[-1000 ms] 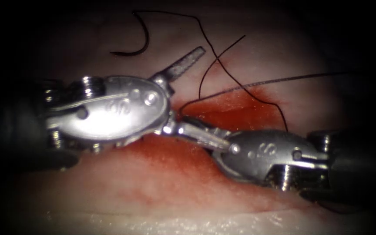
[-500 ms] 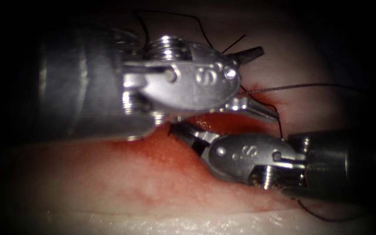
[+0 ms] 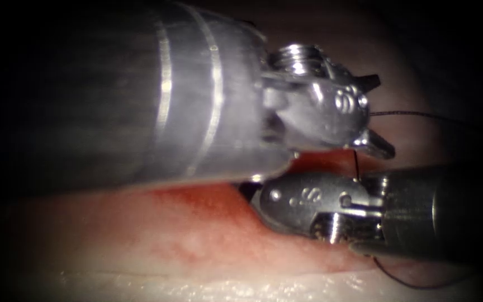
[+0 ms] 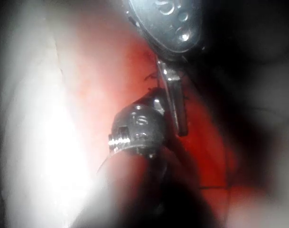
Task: Wound Closure
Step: Hold suture with right end-effector to regrasp longer length of suture with left hand
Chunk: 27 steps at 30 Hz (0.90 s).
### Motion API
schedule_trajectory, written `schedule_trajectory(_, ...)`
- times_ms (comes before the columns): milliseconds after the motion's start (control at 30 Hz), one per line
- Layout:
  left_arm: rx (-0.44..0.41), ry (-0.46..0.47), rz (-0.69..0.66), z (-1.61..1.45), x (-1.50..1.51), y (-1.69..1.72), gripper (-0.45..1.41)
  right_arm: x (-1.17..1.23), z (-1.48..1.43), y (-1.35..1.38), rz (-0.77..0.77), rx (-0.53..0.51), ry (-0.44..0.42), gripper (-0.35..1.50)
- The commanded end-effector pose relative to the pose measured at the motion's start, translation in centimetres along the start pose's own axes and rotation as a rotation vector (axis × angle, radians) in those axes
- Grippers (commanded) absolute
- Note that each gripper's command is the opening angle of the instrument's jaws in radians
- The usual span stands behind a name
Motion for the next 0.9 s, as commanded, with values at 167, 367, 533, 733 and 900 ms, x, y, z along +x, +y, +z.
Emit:
schedule_trajectory(167,-0.003,-0.022,0.002,0.17,0.06,-0.01,0.32,-0.01,0.07,-0.08,0.001,0.003,0.002,-0.35)
schedule_trajectory(367,-0.006,-0.033,0.005,0.22,0.10,-0.02,-0.45,-0.02,0.05,-0.08,0.000,0.004,0.002,-0.35)
schedule_trajectory(533,-0.033,0.050,0.033,0.01,0.14,-0.15,-0.45,-0.05,0.01,-0.06,-0.002,0.009,0.003,-0.35)
schedule_trajectory(733,0.082,0.207,-0.025,-0.43,-0.04,-0.57,-0.45,-0.15,-0.20,-0.04,-0.013,0.023,0.012,-0.35)
schedule_trajectory(900,0.151,0.320,-0.037,-0.82,-0.41,-0.70,-0.45,-0.24,-0.45,0.06,-0.012,0.001,0.018,-0.35)
